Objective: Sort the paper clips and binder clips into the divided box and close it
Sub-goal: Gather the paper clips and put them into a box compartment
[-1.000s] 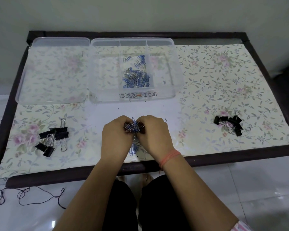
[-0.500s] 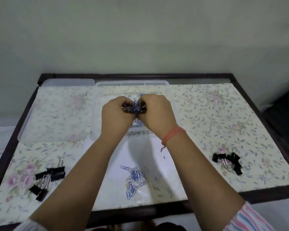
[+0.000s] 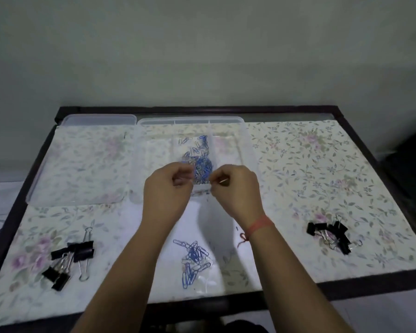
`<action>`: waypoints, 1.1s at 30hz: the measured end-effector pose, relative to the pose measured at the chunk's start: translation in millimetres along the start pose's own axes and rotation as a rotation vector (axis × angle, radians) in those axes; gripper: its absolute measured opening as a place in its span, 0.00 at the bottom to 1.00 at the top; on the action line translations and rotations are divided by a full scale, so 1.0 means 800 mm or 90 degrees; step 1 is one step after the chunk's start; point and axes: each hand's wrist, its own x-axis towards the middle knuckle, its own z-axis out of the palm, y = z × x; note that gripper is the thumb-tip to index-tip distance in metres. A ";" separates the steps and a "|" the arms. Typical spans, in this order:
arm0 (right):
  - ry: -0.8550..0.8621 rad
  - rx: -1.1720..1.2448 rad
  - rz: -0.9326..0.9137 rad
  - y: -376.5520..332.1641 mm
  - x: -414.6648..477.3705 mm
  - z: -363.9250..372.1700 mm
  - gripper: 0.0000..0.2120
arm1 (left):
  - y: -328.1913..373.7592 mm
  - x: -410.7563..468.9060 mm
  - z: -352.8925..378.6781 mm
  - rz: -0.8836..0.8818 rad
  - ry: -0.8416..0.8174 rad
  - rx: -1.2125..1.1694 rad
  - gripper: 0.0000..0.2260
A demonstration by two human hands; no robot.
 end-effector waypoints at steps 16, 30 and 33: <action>-0.272 -0.165 -0.065 0.062 -0.106 0.058 0.16 | -0.104 -0.094 0.005 -0.002 -0.281 0.426 0.29; -0.236 -0.196 -0.101 0.060 -0.111 0.071 0.08 | -0.105 -0.087 0.011 0.010 -0.255 0.366 0.17; -0.225 -0.212 -0.101 0.059 -0.113 0.074 0.05 | -0.102 -0.087 0.013 -0.006 -0.263 0.379 0.08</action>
